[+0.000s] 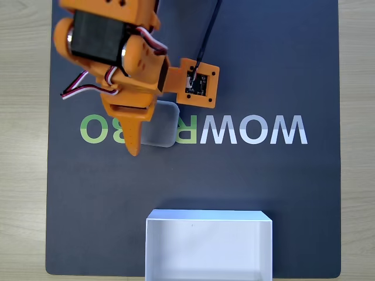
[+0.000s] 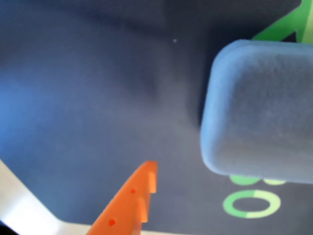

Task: Grab the usb to bin

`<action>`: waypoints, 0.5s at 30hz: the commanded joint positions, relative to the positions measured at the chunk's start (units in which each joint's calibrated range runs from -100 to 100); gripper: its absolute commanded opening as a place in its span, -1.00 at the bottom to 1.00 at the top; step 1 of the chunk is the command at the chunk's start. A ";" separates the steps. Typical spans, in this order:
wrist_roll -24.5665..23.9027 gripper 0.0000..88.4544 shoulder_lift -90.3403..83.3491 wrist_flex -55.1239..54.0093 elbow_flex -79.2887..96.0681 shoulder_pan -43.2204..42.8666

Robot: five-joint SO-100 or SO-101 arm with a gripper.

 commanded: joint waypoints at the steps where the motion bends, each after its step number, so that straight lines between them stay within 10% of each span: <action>1: -0.12 0.16 2.43 -0.51 -4.29 0.15; 15: -0.12 0.16 12.18 -0.51 -8.81 -6.07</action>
